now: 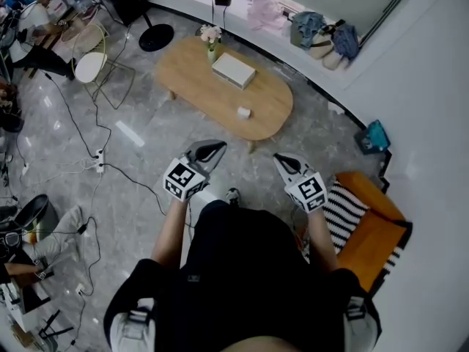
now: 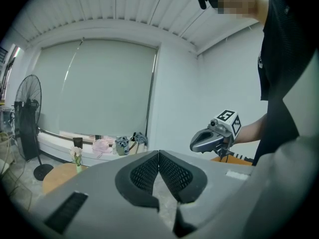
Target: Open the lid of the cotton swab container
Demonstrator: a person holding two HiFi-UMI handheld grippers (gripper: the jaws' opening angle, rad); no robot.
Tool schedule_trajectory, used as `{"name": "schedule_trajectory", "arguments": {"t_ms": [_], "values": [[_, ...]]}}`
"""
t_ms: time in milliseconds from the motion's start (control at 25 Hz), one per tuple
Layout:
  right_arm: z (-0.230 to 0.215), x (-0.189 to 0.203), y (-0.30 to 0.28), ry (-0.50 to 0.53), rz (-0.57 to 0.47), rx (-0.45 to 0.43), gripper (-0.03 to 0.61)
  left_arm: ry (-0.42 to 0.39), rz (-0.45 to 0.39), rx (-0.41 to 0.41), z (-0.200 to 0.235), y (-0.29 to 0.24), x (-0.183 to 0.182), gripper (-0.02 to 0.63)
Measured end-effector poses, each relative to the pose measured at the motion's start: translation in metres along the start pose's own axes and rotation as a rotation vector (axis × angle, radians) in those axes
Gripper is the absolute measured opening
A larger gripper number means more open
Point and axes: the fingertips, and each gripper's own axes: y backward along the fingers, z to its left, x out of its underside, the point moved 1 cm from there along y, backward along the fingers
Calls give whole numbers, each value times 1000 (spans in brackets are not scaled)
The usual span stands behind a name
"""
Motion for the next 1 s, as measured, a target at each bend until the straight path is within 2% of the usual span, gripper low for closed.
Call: {"name": "schedule_trajectory", "arguments": {"t_ms": [400,720,1000], "values": [[14,-7,-25,16,18,3,-5,17,-10,18,21,12,8,2],[20,5,-34,7,41,5,-5,43,-8,28,28,19,21,2],[13,15,-40,-20,59,3,-5,65,-32,31,34,11,14,2]]}}
